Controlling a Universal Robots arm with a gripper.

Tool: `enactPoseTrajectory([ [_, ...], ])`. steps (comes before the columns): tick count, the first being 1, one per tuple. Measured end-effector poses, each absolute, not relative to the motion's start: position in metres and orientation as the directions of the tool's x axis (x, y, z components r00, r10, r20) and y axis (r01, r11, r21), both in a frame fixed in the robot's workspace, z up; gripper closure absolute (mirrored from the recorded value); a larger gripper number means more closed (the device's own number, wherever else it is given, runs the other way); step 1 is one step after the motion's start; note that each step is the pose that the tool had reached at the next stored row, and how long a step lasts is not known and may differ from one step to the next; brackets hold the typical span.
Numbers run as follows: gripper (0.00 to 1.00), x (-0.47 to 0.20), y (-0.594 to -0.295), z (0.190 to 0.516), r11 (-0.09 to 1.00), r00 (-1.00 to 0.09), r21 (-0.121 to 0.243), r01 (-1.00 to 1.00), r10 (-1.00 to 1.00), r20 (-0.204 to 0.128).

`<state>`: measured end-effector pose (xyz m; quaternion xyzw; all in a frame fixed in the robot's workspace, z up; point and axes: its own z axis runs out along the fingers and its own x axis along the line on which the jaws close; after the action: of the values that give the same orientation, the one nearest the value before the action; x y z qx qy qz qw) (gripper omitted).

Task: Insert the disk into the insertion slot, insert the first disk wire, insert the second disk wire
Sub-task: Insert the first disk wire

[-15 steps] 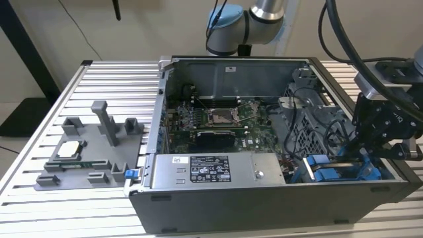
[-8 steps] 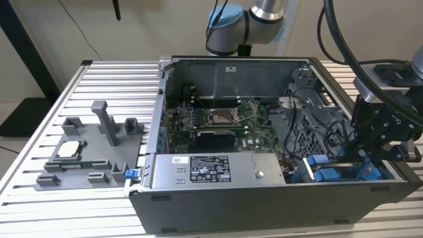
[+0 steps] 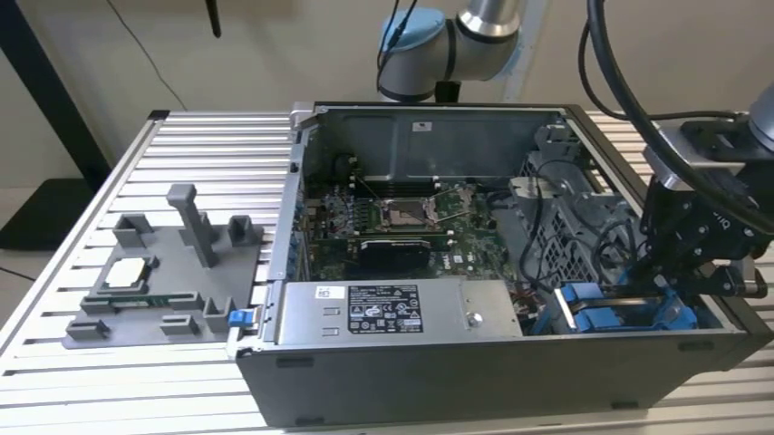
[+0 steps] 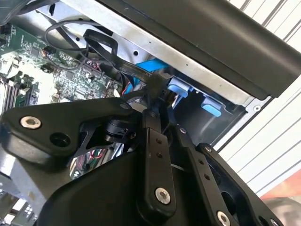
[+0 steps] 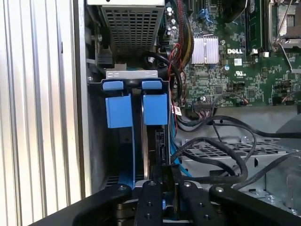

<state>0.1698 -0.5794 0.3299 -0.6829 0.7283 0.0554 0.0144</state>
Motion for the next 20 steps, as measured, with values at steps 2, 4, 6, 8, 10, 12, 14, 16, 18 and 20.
enactPoseTrajectory([
  [2, 1.00, 0.170, -0.580, 0.330, 0.061, -0.067, 0.061, -0.996, -0.993, -0.097],
  [4, 0.00, 0.170, -0.580, 0.334, 0.061, -0.067, 0.062, -0.996, -0.993, -0.097],
  [6, 0.00, 0.170, -0.580, 0.339, 0.061, -0.067, 0.062, -0.996, -0.993, -0.096],
  [8, 0.00, 0.170, -0.579, 0.344, 0.061, -0.067, 0.062, -0.996, -0.993, -0.096],
  [10, 0.00, 0.170, -0.580, 0.349, 0.061, -0.067, 0.062, -0.996, -0.993, -0.096],
  [12, 0.00, 0.170, -0.580, 0.354, 0.061, -0.067, 0.062, -0.996, -0.993, -0.096],
  [14, 0.00, 0.170, -0.579, 0.360, 0.061, -0.067, 0.062, -0.996, -0.993, -0.096],
  [16, 0.00, 0.170, -0.579, 0.365, 0.061, -0.067, 0.062, -0.996, -0.993, -0.096],
  [18, 0.00, 0.170, -0.578, 0.368, 0.061, -0.067, 0.062, -0.996, -0.993, -0.096],
  [20, 0.00, 0.170, -0.577, 0.368, 0.061, -0.067, 0.062, -0.996, -0.993, -0.096],
])
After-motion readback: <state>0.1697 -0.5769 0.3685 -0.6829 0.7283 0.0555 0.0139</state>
